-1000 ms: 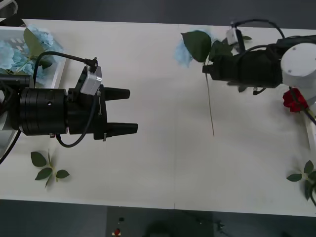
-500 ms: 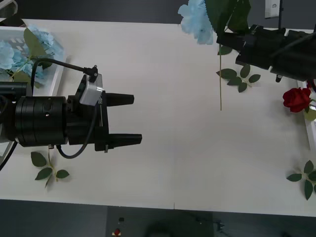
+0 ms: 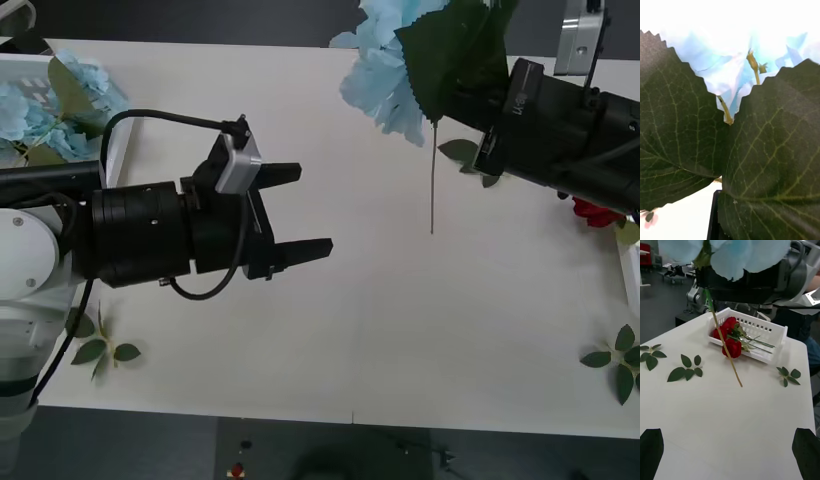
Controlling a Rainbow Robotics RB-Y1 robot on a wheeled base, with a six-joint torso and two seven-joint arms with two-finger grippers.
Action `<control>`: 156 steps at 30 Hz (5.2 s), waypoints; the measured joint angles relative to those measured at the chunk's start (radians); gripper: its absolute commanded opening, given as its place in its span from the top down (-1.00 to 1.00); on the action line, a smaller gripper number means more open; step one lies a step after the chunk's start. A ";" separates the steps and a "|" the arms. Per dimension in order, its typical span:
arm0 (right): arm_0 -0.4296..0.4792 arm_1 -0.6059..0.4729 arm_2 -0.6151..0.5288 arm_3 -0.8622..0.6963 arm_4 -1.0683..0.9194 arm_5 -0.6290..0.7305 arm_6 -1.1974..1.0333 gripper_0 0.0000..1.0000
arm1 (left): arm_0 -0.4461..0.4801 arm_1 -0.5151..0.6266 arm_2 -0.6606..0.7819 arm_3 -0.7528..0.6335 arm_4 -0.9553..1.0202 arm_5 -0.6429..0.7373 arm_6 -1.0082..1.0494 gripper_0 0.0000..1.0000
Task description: Put the red flowers into the right box and the blue flowers into the left box
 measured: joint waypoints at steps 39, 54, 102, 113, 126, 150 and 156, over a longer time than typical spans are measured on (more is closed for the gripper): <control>-0.015 0.223 0.115 -0.038 0.200 -0.041 0.000 1.00 | 0.000 -0.087 -0.318 0.213 -0.024 -0.395 -0.161 -0.47; -0.015 0.223 0.115 -0.038 0.200 -0.041 0.000 1.00 | 0.000 -0.087 -0.318 0.213 -0.001 -0.413 -0.161 1.00; -0.014 -0.250 0.002 -0.011 -0.112 0.100 -0.064 -1.00 | 0.179 0.529 0.706 0.216 0.211 0.212 0.681 1.00; -0.014 -0.516 -0.023 0.166 -0.370 0.392 0.024 -1.00 | 0.230 0.539 0.633 0.239 -0.396 0.159 0.689 1.00; -0.014 -0.555 -0.048 0.213 -0.456 0.476 0.024 -1.00 | 0.049 0.539 0.407 0.572 -0.556 -0.046 0.691 1.00; -0.014 -0.555 -0.048 0.213 -0.456 0.477 0.024 -1.00 | -0.004 0.539 0.482 0.603 -0.147 0.134 0.652 -0.75; -0.014 -0.555 -0.048 0.213 -0.456 0.477 0.024 -1.00 | -0.042 0.539 0.431 0.601 0.202 0.122 0.502 -0.75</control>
